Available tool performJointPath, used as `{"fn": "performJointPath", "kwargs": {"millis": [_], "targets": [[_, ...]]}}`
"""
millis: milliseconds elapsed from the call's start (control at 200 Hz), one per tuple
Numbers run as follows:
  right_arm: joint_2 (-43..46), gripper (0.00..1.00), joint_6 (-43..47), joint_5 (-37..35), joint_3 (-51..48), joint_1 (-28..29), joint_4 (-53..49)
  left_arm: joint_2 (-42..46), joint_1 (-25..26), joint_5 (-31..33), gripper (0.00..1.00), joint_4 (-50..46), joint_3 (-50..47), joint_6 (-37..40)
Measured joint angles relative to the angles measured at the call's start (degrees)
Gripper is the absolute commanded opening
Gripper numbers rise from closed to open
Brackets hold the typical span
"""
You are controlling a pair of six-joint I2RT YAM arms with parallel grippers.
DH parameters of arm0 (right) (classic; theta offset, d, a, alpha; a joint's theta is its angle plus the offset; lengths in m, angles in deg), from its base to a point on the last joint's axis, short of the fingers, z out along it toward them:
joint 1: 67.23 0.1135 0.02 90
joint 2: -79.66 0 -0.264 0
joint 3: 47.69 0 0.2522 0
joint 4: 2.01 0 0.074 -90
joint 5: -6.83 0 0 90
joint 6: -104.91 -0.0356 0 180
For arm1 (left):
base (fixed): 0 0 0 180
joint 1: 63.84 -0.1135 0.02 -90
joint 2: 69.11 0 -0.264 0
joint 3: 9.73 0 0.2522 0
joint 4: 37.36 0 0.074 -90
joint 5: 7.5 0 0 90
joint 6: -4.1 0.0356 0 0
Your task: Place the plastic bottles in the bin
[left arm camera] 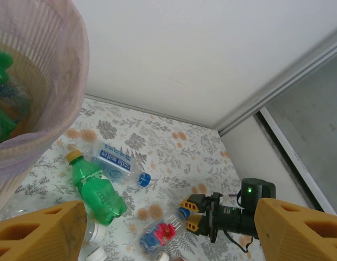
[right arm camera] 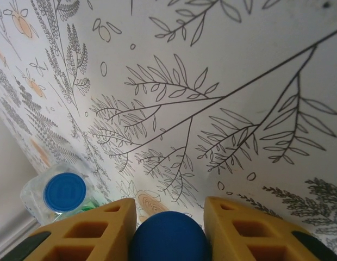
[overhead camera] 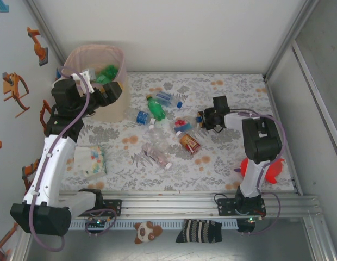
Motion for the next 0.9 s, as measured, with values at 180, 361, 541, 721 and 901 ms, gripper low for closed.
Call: {"fn": "performJointPath", "kwargs": {"millis": [180,361,541,721,901], "targets": [[0.6,0.31,0.0,-0.6,-0.4,0.0,0.0,0.0,0.0,0.0,0.8,0.0,0.0,0.0],[5.7,0.3,2.4,-2.9,-0.9,0.0,-1.4,0.0,0.0,-0.5,0.79,0.0,0.0,0.0],[13.3,0.27,9.2,-5.5,1.0,0.0,-5.2,-0.4,0.0,-2.3,0.78,0.6,0.0,0.1],[20.6,0.26,20.1,-8.1,5.2,0.0,-10.2,-1.6,0.5,-5.5,0.78,3.0,0.0,0.3],[27.8,0.25,33.0,-8.3,8.8,0.0,-14.3,-3.2,3.9,-8.3,0.78,5.6,0.5,2.2]]}}
